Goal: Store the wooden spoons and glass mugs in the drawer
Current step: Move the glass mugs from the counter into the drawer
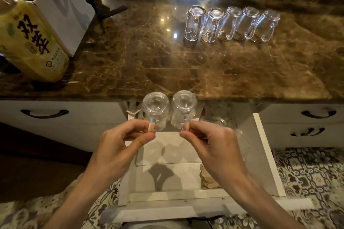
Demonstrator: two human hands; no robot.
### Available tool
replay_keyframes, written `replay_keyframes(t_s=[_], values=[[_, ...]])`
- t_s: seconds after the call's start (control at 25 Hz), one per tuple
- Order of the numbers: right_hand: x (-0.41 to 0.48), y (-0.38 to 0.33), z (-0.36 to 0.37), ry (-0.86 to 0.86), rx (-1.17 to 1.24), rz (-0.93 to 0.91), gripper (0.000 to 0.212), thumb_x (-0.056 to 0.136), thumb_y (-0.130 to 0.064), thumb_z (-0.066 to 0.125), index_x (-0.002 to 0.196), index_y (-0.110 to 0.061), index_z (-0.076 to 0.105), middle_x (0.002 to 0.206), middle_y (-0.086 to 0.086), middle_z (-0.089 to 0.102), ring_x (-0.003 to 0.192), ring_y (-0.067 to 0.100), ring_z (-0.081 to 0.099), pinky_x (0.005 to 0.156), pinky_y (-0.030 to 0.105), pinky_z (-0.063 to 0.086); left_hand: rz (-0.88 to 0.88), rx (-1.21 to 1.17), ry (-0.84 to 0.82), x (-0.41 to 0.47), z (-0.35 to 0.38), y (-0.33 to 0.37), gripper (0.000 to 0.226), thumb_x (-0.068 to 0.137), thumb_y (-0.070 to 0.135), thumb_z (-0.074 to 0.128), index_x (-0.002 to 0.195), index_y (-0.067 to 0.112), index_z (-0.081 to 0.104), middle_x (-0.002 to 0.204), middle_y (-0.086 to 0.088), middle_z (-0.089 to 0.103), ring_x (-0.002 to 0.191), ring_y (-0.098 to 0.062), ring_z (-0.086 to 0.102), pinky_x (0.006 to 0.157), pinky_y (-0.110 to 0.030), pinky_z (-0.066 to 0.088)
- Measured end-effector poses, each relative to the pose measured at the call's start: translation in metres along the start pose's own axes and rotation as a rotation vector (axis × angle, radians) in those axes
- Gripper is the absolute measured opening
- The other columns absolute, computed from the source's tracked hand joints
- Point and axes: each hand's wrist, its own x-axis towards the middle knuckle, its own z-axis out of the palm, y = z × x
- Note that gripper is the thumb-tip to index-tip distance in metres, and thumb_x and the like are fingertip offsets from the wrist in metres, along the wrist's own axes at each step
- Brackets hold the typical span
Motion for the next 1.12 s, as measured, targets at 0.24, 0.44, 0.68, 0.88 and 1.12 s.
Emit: replay_keyframes(t_s=[0.24, 0.44, 0.68, 0.88, 1.12], values=[[-0.018, 0.031, 0.028, -0.062, -0.007, 0.126, 0.010, 0.082, -0.029, 0.071, 0.078, -0.019, 0.069, 0.068, -0.007, 0.069, 0.066, 0.007, 0.064, 0.061, 0.033, 0.053, -0.146, 0.035, -0.025, -0.007, 0.018, -0.029, 0.022, 0.071, 0.038, 0.068, 0.092, 0.029, 0.071, 0.084, 0.009, 0.071, 0.078, -0.009, 0.066, 0.072, -0.028, 0.054], [-0.018, 0.061, 0.057, -0.172, 0.100, 0.355, 0.008, 0.080, -0.028, 0.073, 0.075, -0.021, 0.072, 0.067, -0.009, 0.070, 0.066, 0.000, 0.066, 0.068, 0.032, 0.056, -0.295, 0.063, -0.047, -0.001, 0.039, -0.053, 0.010, 0.079, 0.021, 0.072, 0.089, 0.022, 0.070, 0.081, 0.002, 0.069, 0.078, -0.016, 0.065, 0.077, -0.041, 0.055], [-0.003, 0.089, 0.079, -0.237, 0.031, 0.406, 0.013, 0.082, -0.029, 0.070, 0.080, -0.017, 0.073, 0.071, -0.003, 0.072, 0.069, 0.011, 0.066, 0.070, 0.034, 0.054, -0.343, 0.117, -0.031, 0.018, 0.063, -0.075, 0.004, 0.083, 0.016, 0.068, 0.084, 0.020, 0.066, 0.078, 0.002, 0.064, 0.075, -0.013, 0.064, 0.073, -0.034, 0.057], [0.011, 0.100, 0.093, -0.265, -0.016, 0.381, 0.017, 0.084, -0.029, 0.068, 0.077, -0.014, 0.071, 0.069, 0.001, 0.071, 0.069, 0.016, 0.064, 0.068, 0.033, 0.050, -0.428, 0.116, 0.083, 0.028, 0.079, -0.103, 0.007, 0.085, 0.017, 0.067, 0.082, 0.022, 0.063, 0.072, 0.006, 0.063, 0.066, -0.006, 0.060, 0.062, -0.011, 0.047], [0.021, 0.099, 0.116, -0.255, 0.015, 0.348, 0.013, 0.085, -0.023, 0.067, 0.078, -0.013, 0.071, 0.073, 0.000, 0.071, 0.071, 0.015, 0.063, 0.070, 0.033, 0.049, -0.501, 0.014, 0.258, 0.026, 0.087, -0.127, 0.007, 0.087, 0.019, 0.065, 0.093, 0.018, 0.064, 0.081, 0.001, 0.066, 0.081, -0.016, 0.065, 0.076, -0.036, 0.055]])
